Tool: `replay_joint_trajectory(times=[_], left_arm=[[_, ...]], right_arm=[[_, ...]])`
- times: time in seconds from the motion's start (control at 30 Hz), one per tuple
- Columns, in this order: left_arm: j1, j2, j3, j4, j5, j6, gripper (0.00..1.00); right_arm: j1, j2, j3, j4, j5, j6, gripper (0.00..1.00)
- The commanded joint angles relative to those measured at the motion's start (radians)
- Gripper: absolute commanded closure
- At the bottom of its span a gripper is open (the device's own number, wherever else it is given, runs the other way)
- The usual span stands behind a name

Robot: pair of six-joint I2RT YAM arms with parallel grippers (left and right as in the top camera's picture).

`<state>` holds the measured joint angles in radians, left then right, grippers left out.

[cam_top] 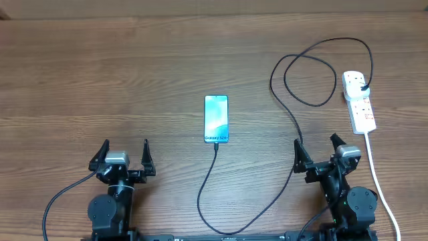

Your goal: Plug charger to phone and switch on socket

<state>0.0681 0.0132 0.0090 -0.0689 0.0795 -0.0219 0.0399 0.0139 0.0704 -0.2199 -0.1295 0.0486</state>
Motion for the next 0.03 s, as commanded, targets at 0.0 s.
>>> replay_joint_trajectory(times=[0.0], left_arm=[[0.005,-0.01,-0.004,-0.002,0.014,0.018,0.0]], right_arm=[[0.005,-0.011,-0.005,0.005,0.009,0.0,0.0]])
